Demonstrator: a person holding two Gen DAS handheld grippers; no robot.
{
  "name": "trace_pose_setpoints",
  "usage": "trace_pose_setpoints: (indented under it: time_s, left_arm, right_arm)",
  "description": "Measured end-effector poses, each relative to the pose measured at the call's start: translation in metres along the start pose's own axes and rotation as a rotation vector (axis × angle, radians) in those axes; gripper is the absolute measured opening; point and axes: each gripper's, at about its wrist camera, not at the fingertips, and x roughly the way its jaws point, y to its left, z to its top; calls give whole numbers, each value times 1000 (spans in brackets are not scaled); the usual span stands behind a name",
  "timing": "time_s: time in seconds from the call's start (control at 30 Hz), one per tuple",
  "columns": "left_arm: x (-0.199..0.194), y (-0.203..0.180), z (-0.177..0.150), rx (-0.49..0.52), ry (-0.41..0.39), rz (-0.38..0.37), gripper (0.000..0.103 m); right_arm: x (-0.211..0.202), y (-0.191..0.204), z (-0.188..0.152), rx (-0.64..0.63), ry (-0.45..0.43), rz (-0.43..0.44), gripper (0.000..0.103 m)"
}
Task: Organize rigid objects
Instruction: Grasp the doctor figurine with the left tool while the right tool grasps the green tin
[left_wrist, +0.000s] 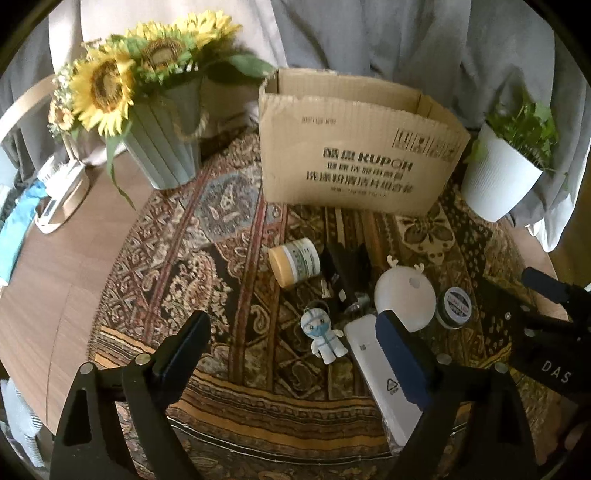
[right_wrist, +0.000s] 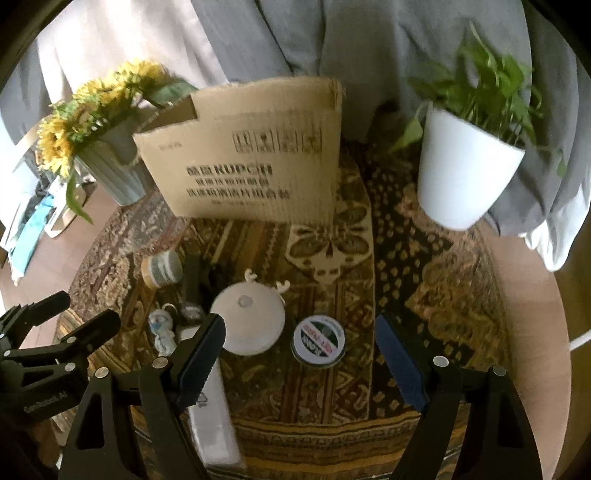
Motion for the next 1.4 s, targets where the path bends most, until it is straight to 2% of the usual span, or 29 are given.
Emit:
trace_pose_setpoints:
  time_s: [0.43, 0.93, 1.17, 1.3, 1.37, 1.4]
  left_arm:
    - [46, -1, -2, 5, 127, -8, 81]
    - [78, -2, 1, -26, 200, -28, 64]
    - [91, -4, 1, -42, 219, -58, 52]
    - [95, -5, 1, -48, 219, -72, 43]
    - [95, -5, 0, -40, 208, -80, 38]
    - [95, -6, 0, -35, 203, -90, 31]
  right_arm:
    - [45, -11, -8, 46, 149, -32, 84]
    - [74, -16, -12, 52, 197, -67, 81]
    - [85, -18, -14, 60, 228, -41, 62]
    - [85, -15, -14, 41, 209, -35, 53]
    - [85, -15, -14, 36, 203, -30, 53]
    - [84, -16, -14, 37, 200, -26, 53]
